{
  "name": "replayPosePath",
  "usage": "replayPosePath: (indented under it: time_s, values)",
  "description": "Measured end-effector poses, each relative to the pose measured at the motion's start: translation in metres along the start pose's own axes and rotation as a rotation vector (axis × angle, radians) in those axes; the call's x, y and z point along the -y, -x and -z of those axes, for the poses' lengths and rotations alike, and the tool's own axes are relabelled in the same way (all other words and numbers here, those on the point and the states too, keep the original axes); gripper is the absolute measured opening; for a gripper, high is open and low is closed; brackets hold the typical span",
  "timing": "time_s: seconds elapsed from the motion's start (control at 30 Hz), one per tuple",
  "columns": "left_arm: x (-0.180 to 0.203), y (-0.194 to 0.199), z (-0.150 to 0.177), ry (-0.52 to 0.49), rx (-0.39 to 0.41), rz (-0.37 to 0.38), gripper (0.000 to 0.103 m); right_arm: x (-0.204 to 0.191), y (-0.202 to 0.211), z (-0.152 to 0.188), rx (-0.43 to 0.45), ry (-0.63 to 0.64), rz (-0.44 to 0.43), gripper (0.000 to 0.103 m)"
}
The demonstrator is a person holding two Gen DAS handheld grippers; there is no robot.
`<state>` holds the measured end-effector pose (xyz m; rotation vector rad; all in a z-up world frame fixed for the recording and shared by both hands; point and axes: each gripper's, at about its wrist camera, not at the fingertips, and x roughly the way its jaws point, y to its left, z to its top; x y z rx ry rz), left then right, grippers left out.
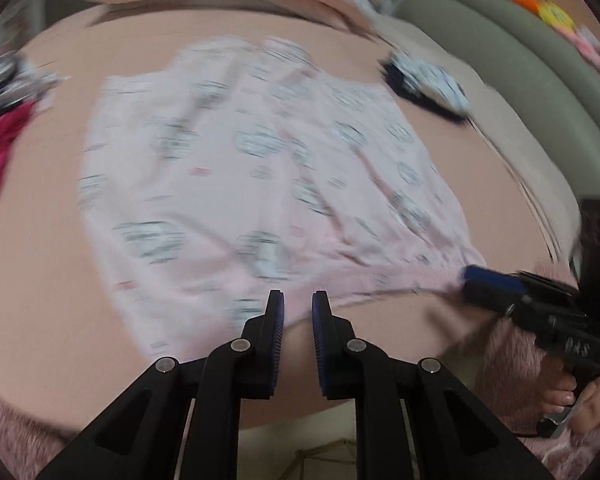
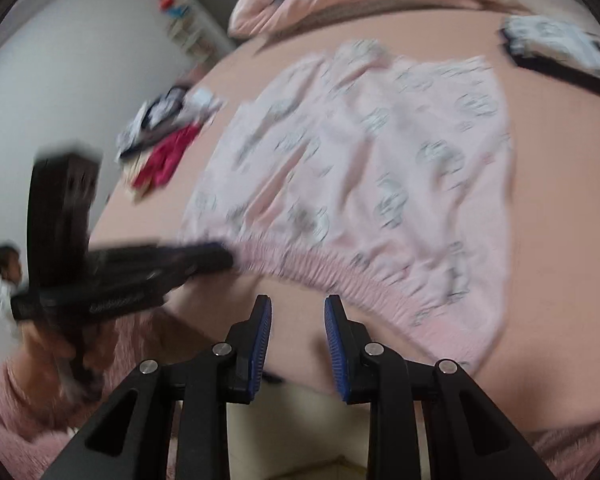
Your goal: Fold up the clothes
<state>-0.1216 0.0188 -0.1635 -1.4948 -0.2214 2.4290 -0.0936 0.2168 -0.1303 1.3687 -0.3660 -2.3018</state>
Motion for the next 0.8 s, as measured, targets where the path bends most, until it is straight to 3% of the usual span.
replayPosePath:
  time_s: [0.03, 0.1, 0.2, 0.27, 0.4, 0.43, 0.57, 0.63, 0.67, 0.8]
  values:
    - [-0.009, 0.007, 0.0, 0.036, 0.021, -0.021, 0.012, 0.004, 0.004, -0.001, 0.023, -0.019, 0.047, 0.027]
    - [-0.024, 0.006, 0.005, 0.126, 0.017, 0.011, 0.012, 0.012, 0.013, -0.004, 0.069, -0.057, 0.142, 0.027]
    - [-0.045, 0.003, 0.012, 0.262, 0.01, 0.062, 0.013, 0.036, 0.014, -0.002, 0.063, -0.156, 0.242, 0.027]
    - [-0.06, 0.002, 0.017, 0.353, 0.004, 0.097, 0.015, 0.047, 0.011, 0.003, 0.039, -0.23, 0.221, 0.027]
    - [-0.089, -0.002, 0.027, 0.533, -0.006, 0.165, 0.04, 0.058, 0.009, 0.015, 0.0, -0.308, 0.164, 0.027]
    - [-0.09, -0.004, 0.03, 0.55, -0.014, 0.202, 0.04, 0.058, 0.007, 0.015, -0.008, -0.313, 0.166, 0.027]
    - [-0.075, -0.013, 0.027, 0.497, -0.023, 0.126, 0.039, 0.062, -0.003, 0.014, -0.008, -0.353, 0.167, 0.027]
    - [-0.072, -0.014, 0.026, 0.474, -0.029, 0.077, 0.034, 0.064, -0.004, 0.014, 0.001, -0.366, 0.174, 0.027]
    - [-0.073, -0.012, 0.026, 0.464, -0.035, 0.049, 0.026, 0.065, -0.004, 0.014, 0.004, -0.367, 0.178, 0.027]
    - [-0.079, -0.008, 0.028, 0.446, -0.069, 0.01, 0.023, 0.063, 0.01, 0.015, 0.042, -0.317, 0.287, 0.027]
